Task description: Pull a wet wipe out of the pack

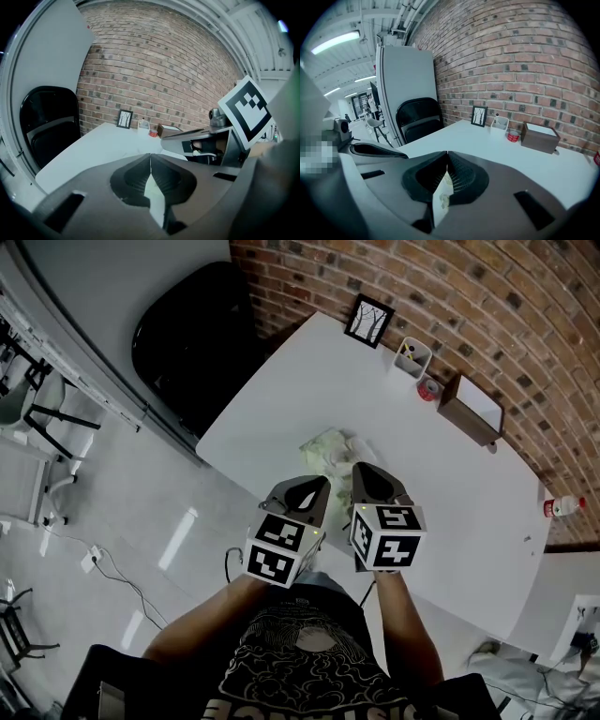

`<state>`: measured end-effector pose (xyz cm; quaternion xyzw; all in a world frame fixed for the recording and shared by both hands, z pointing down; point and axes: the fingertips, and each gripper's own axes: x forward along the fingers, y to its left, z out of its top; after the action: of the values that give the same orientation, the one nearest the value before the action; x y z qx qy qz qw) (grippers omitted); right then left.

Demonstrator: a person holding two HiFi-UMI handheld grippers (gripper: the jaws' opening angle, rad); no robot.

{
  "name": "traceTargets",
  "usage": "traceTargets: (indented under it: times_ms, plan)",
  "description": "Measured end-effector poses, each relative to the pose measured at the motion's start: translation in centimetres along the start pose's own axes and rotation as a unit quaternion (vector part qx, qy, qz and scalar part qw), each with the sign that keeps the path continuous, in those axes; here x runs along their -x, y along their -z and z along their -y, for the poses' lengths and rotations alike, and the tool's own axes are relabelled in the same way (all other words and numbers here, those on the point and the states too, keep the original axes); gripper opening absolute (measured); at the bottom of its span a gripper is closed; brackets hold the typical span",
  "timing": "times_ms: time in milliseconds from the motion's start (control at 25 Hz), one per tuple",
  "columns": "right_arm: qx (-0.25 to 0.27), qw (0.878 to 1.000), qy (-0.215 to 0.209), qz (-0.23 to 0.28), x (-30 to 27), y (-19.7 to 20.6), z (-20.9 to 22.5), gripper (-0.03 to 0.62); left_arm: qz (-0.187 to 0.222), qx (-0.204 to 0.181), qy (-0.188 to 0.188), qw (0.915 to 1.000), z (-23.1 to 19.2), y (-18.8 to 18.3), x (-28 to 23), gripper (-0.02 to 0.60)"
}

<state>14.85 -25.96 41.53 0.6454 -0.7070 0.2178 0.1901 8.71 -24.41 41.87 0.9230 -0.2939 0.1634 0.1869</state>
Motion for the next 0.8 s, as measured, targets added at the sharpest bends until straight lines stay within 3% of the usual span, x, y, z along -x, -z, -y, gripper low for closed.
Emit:
traceTargets:
  times_ms: [800]
  plan:
    - [0.010, 0.999, 0.020, 0.049, 4.0, -2.1, -2.9, 0.018, 0.018, -0.010, 0.010, 0.9997, 0.5, 0.1, 4.3, 0.014]
